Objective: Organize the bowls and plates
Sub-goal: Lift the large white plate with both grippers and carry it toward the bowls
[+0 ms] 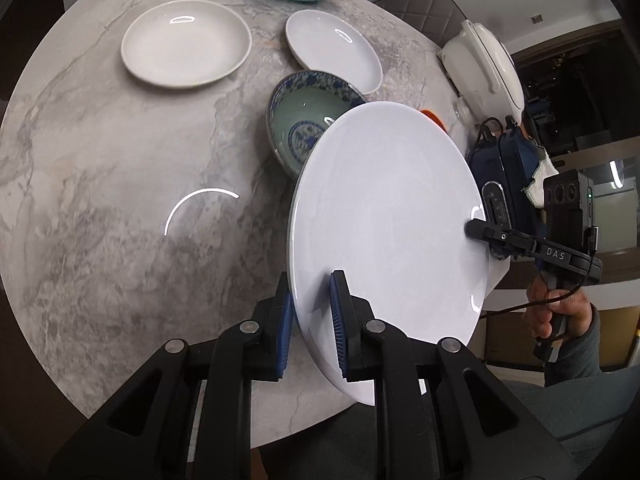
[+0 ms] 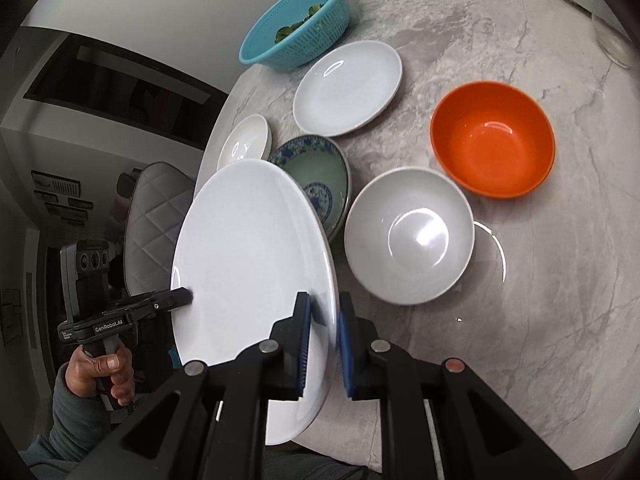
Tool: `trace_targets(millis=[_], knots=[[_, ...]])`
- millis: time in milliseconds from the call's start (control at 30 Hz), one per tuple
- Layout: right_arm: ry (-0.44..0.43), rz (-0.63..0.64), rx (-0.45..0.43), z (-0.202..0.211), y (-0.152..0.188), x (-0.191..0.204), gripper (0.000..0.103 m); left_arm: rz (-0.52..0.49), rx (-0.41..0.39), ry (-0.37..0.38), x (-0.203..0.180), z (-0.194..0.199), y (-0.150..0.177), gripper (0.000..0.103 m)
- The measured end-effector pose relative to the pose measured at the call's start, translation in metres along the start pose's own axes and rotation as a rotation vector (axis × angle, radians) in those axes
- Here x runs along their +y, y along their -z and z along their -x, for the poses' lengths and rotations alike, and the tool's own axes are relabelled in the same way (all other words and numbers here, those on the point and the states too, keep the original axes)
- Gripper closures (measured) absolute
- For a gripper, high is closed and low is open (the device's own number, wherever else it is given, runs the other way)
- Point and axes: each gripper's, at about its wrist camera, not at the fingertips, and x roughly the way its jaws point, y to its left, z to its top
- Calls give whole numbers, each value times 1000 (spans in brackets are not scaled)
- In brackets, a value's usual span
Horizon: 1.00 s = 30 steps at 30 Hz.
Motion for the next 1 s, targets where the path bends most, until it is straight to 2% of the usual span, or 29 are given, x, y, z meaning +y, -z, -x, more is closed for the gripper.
trace_targets(millis=[267, 567, 700, 1000], knots=[[43, 20, 93, -36, 38, 0, 87, 67, 48, 20, 37, -30, 69, 87], [87, 25, 153, -78, 56, -12, 86, 106, 82, 18, 66, -62, 88, 86], [98, 25, 157, -87, 59, -18, 86, 98, 90, 15, 64, -73, 94, 86], [116, 15, 135, -86, 58, -35, 84, 50, 95, 14, 58, -97, 74, 87]])
